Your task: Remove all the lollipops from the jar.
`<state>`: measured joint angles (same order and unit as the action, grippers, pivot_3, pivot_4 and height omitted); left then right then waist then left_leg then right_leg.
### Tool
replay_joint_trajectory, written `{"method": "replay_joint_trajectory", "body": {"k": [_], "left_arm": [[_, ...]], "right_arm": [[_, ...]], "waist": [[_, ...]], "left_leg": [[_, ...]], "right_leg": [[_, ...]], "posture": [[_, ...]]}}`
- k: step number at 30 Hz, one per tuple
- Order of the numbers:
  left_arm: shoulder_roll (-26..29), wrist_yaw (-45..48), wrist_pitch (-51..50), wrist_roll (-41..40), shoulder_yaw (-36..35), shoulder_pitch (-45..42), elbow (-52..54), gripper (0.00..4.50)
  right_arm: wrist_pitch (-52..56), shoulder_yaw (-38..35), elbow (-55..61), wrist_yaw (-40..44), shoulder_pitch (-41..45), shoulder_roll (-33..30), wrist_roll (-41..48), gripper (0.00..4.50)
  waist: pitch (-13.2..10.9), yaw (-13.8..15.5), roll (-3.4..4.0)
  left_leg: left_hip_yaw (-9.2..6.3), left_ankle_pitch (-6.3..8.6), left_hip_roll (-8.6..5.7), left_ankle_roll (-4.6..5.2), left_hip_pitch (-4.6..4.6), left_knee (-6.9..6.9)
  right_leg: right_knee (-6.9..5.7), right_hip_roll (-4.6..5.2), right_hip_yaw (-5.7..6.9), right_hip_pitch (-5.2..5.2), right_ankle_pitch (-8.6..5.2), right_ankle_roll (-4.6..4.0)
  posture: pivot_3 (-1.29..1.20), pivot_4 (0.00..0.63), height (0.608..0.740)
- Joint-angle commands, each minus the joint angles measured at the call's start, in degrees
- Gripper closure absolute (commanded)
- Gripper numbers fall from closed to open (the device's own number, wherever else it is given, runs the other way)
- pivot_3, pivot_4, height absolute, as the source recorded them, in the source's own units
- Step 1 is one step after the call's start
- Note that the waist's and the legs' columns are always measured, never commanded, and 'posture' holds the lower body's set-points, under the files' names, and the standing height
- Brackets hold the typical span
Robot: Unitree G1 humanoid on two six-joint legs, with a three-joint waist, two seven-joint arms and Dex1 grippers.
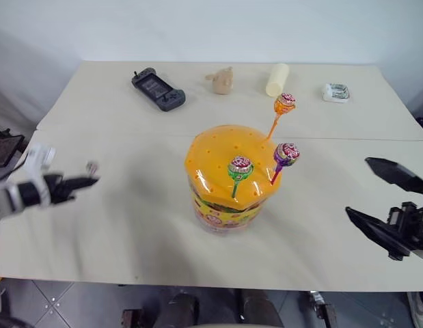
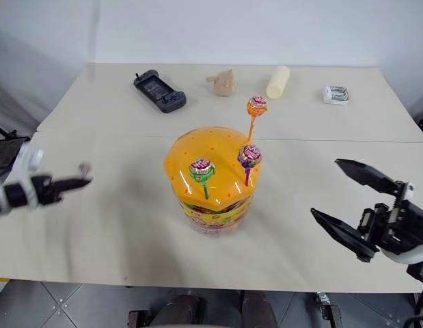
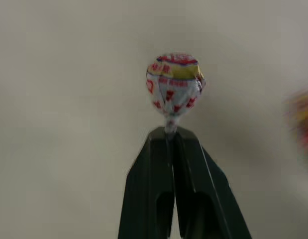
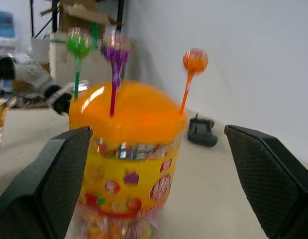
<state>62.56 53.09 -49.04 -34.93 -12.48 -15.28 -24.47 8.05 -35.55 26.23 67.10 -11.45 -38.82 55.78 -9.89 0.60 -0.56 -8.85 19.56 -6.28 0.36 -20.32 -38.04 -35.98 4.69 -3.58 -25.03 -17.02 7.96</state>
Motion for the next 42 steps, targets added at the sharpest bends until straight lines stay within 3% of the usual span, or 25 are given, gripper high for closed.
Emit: {"method": "replay_joint_trajectory", "body": {"k": [1, 2, 5, 10, 13, 16, 21, 23, 33, 36, 42], "left_arm": [[0.35, -1.93, -1.33, -0.08, -6.84, 6.02, 7.02, 4.48], [-0.49, -3.42, -2.05, 0.07, -8.42, 8.38, 8.53, 4.48], [-2.25, -4.71, -3.36, -0.07, -10.86, 12.74, 12.28, 3.80], [-3.21, -2.41, -1.87, -0.05, -12.95, 14.24, 12.77, 2.27], [-3.47, 5.45, 4.19, -2.87, -16.66, 13.01, 12.82, 1.36], [-5.13, 16.02, 10.91, -7.71, -20.93, 13.16, 18.36, 1.36], [-9.76, 16.41, 14.78, -12.37, -23.59, 8.40, 25.33, 1.36], [-13.05, 15.35, 11.97, -20.21, -25.35, 6.85, 30.66, 1.36], [-19.49, 14.55, 13.93, -27.19, -19.79, 3.09, 43.82, 1.36], [-19.47, 14.61, 13.47, -28.92, -18.88, 1.90, 44.51, 1.34], [-18.43, 17.02, 13.47, -29.72, -17.95, 0.62, 42.40, 1.34]], "right_arm": [[-2.68, 1.35, -3.24, 7.24, 0.40, -2.40, -3.54, 0.00], [-2.90, 1.68, -4.18, 8.43, 0.82, -2.91, -4.03, 0.00], [-2.57, 1.76, -5.29, 8.89, 2.58, -3.58, -3.93, 0.00], [-0.17, 1.23, -4.57, 7.18, 3.85, -3.59, -1.65, 0.00], [5.88, 0.29, -2.11, 1.84, 3.64, -5.24, 2.53, 0.00], [12.08, 0.98, 1.58, -4.80, 5.06, -6.92, 8.26, 0.00], [19.63, 5.84, 6.00, -12.70, 11.49, -9.79, 13.79, 0.00], [22.66, 9.50, 8.47, -17.73, 15.17, -10.73, 16.07, 0.00], [24.37, 20.36, 8.80, -20.20, 26.44, -8.17, 10.71, 0.00], [23.85, 21.08, 8.80, -18.79, 26.85, -7.78, 9.38, 0.63], [21.29, 19.77, 6.80, -15.07, 26.14, -5.93, 7.46, 2.56]], "waist": [[-0.01, 0.89, -0.03], [-0.02, 0.95, 0.03], [-0.03, 0.96, 0.11], [0.04, 0.83, 0.25], [0.03, 0.83, 0.26], [0.03, 0.83, 0.25], [0.02, 0.72, 0.26], [0.02, 0.58, 0.26], [-0.03, 0.76, 0.15], [-0.03, 0.77, 0.15], [-0.03, 0.64, 0.15]], "left_leg": [[-0.01, 0.01, 0.04, 0.00, -0.02, -0.05], [0.00, 0.01, 0.03, 0.01, 0.00, -0.06], [0.01, 0.03, 0.07, 0.01, 0.15, -0.01], [0.02, 0.05, 0.13, -0.05, 0.23, 0.01], [0.02, 0.04, 0.15, -0.07, 0.22, 0.01], [-0.01, 0.06, 0.16, -0.09, 0.16, 0.00], [-0.01, 0.09, 0.21, -0.11, 0.15, -0.01], [0.01, 0.11, 0.22, -0.11, 0.16, 0.00], [0.00, 0.13, 0.25, -0.11, 0.10, -0.13], [0.00, 0.13, 0.25, -0.11, 0.10, -0.11], [0.02, 0.15, 0.31, -0.14, 0.11, -0.11]], "right_leg": [[0.04, 0.02, 0.02, 0.02, 0.01, -0.02], [0.03, 0.06, 0.02, 0.06, 0.01, -0.02], [0.06, 0.27, 0.02, 0.25, 0.01, -0.02], [0.06, 0.25, 0.03, 0.32, 0.00, -0.03], [0.06, 0.24, 0.04, 0.30, 0.00, -0.04], [0.09, 0.26, 0.09, 0.27, -0.01, -0.07], [0.17, 0.27, 0.16, 0.28, -0.01, -0.08], [0.18, 0.24, 0.14, 0.27, -0.01, -0.08], [0.18, 0.16, 0.17, 0.25, -0.01, -0.08], [0.19, 0.15, 0.16, 0.24, -0.01, -0.08], [0.19, 0.06, 0.14, 0.23, -0.01, -0.08]], "posture": [[0.00, 0.150, 0.740], [0.00, 0.150, 0.740], [0.00, 0.150, 0.740], [0.00, 0.150, 0.740], [0.00, 0.150, 0.740], [0.00, 0.150, 0.740], [0.00, 0.150, 0.740], [0.00, 0.150, 0.740], [0.00, 0.150, 0.740], [0.00, 0.150, 0.740], [0.00, 0.150, 0.740]]}}
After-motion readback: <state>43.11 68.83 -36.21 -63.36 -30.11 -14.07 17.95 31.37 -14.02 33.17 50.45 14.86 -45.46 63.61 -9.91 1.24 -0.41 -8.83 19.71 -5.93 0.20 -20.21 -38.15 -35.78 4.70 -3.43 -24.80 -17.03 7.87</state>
